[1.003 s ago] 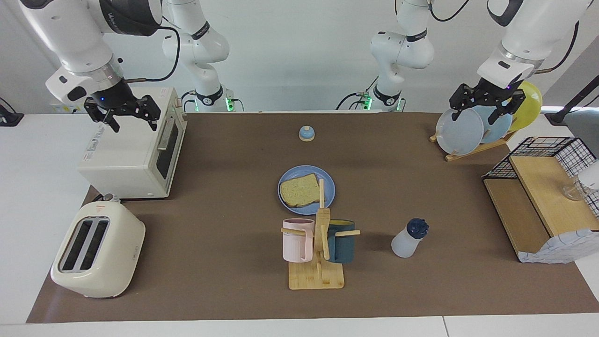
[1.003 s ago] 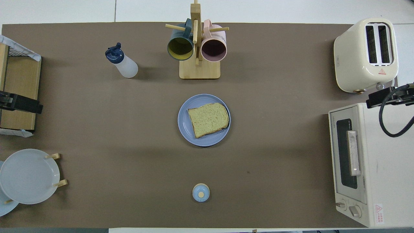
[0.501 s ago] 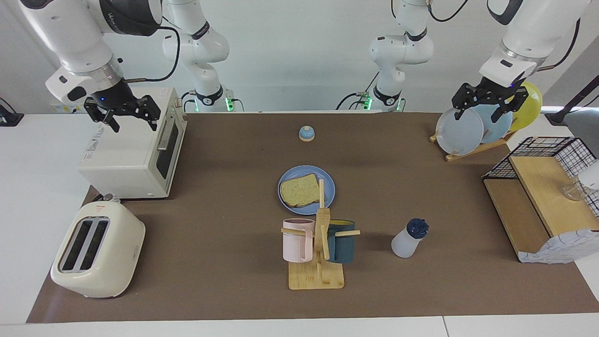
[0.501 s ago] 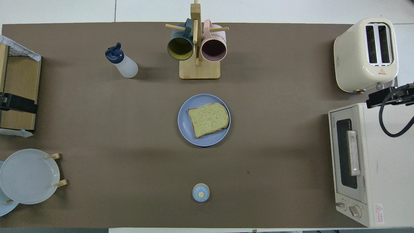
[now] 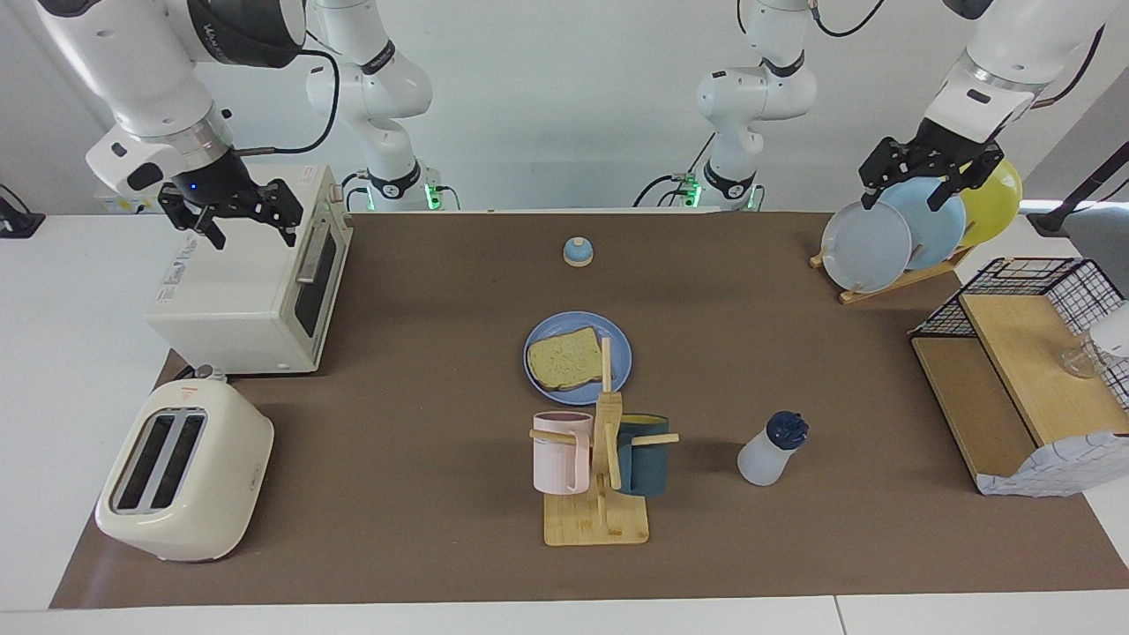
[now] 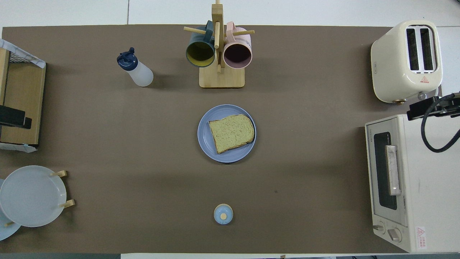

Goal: Put bread on plate and add seasoning

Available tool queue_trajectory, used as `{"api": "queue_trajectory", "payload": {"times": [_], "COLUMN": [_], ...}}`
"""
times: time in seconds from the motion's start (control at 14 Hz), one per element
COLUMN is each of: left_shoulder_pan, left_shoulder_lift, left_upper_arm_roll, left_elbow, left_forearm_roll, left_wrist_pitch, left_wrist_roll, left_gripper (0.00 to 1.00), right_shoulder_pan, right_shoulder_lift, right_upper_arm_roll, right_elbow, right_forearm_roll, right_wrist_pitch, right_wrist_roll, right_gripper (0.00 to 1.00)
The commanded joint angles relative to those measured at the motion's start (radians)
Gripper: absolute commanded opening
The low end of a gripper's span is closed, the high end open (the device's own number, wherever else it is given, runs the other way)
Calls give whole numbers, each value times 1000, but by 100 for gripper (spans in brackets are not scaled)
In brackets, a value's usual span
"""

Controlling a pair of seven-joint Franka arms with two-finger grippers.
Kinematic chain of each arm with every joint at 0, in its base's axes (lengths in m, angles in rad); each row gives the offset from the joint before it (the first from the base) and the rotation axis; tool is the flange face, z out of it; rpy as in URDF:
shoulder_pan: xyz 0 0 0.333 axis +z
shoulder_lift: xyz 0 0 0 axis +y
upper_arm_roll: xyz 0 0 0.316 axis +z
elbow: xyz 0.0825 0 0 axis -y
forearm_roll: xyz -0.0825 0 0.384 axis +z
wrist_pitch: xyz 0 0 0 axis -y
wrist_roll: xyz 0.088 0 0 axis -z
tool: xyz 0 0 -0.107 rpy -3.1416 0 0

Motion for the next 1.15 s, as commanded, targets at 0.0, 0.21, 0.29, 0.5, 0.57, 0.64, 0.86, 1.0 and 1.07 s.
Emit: {"api": "queue_trajectory", "payload": {"times": [0.0, 0.21, 0.29, 0.5, 0.57, 0.64, 0.86, 1.0, 1.07], "left_shoulder_pan": [-13, -18, -13, -7, -6, 2, 17, 17, 17], "left_shoulder_lift": [2, 33, 52, 48, 45, 45, 45, 43, 43], "left_upper_arm_roll": [3, 3, -9, -9, -11, -11, -11, -12, -12], "left_elbow": [-63, -31, 18, 26, 21, 20, 18, 20, 18], "left_forearm_roll": [-13, -2, 0, -5, -5, -5, -8, -8, -8], "left_wrist_pitch": [71, 105, 41, 33, 33, 31, 33, 31, 30], "left_wrist_roll": [-20, -16, -18, -18, -18, -16, -15, -15, -15], "left_gripper": [100, 100, 100, 100, 100, 100, 100, 100, 100], "right_shoulder_pan": [-5, -5, -5, -5, -5, -5, -5, -5, -5], "right_shoulder_lift": [-18, -18, -18, -18, -18, -18, -18, -18, -18], "right_upper_arm_roll": [5, 5, 5, 5, 5, 5, 5, 5, 5], "right_elbow": [-19, -19, -19, -19, -19, -19, -19, -19, -19], "right_forearm_roll": [-6, -5, -5, -5, -5, -5, -5, -5, -5], "right_wrist_pitch": [5, 5, 5, 5, 5, 5, 5, 5, 5], "right_wrist_roll": [3, 3, 3, 3, 3, 3, 3, 3, 3], "right_gripper": [100, 100, 100, 100, 100, 100, 100, 100, 100]}}
